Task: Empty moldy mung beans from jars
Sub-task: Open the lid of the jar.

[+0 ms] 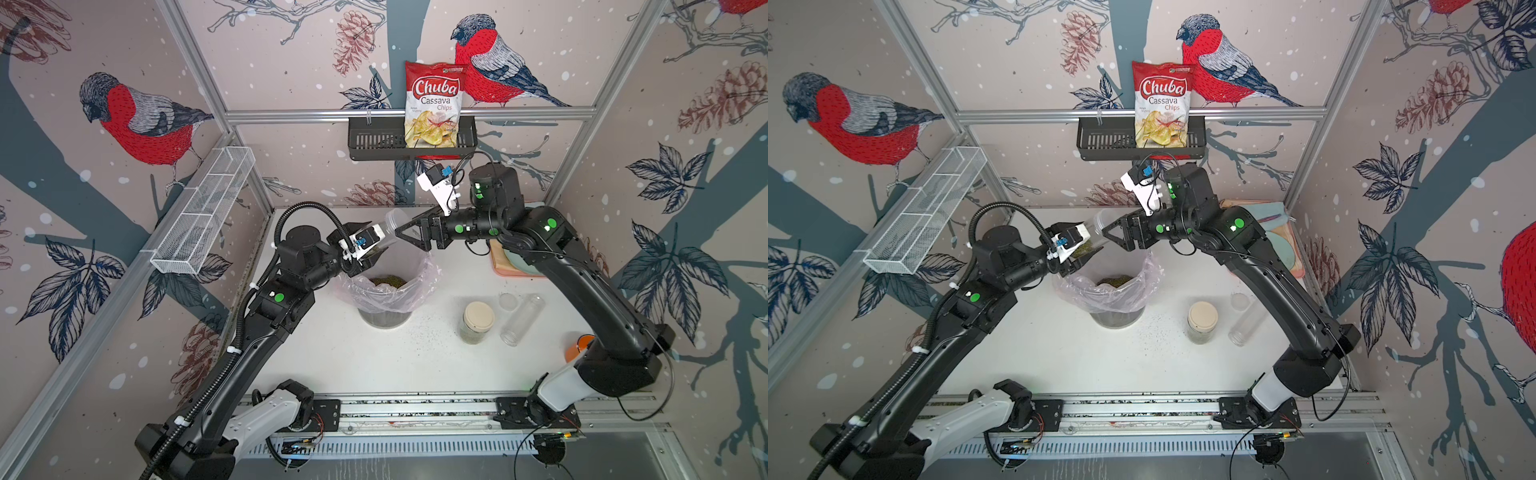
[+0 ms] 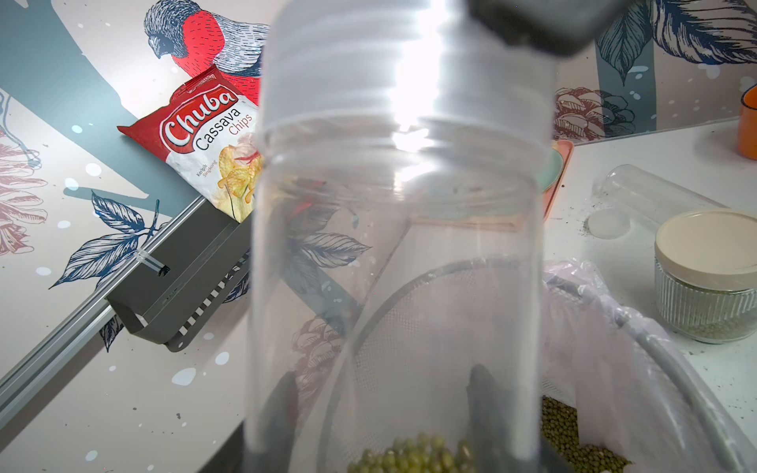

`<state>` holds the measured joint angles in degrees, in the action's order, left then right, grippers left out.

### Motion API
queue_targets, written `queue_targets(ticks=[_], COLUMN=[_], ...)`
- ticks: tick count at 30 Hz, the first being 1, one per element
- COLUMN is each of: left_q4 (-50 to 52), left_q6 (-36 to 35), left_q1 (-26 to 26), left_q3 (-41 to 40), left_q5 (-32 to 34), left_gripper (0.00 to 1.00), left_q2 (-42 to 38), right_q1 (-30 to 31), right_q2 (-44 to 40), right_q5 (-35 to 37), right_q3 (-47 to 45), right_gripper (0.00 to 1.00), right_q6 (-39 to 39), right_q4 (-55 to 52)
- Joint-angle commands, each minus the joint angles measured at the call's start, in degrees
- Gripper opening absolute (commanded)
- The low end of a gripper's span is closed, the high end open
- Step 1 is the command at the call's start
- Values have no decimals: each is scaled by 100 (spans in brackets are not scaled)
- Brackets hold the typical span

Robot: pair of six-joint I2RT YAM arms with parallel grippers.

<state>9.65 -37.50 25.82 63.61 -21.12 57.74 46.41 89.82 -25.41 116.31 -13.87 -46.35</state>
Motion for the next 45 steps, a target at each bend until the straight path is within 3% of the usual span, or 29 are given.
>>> queue_targets(ticks=[1, 21, 34, 45], left_q4=[-252, -257, -272, -288], left_q6=[14, 14, 23, 23], left_q1=[0, 2, 2, 2], left_q3=[9, -7, -24, -51], left_q5=[-93, -100, -117, -119], left_gripper=[2, 2, 2, 2], left_q2=[1, -8, -36, -43], right_q1=[51, 151, 166, 166], right_q2=[21, 334, 413, 420], right_q5=[16, 424, 300, 183], right_q3=[171, 704, 656, 608], right_gripper=[81, 85, 84, 71], right_q6=[-51, 37, 48, 59], right_q4=[54, -311, -247, -200])
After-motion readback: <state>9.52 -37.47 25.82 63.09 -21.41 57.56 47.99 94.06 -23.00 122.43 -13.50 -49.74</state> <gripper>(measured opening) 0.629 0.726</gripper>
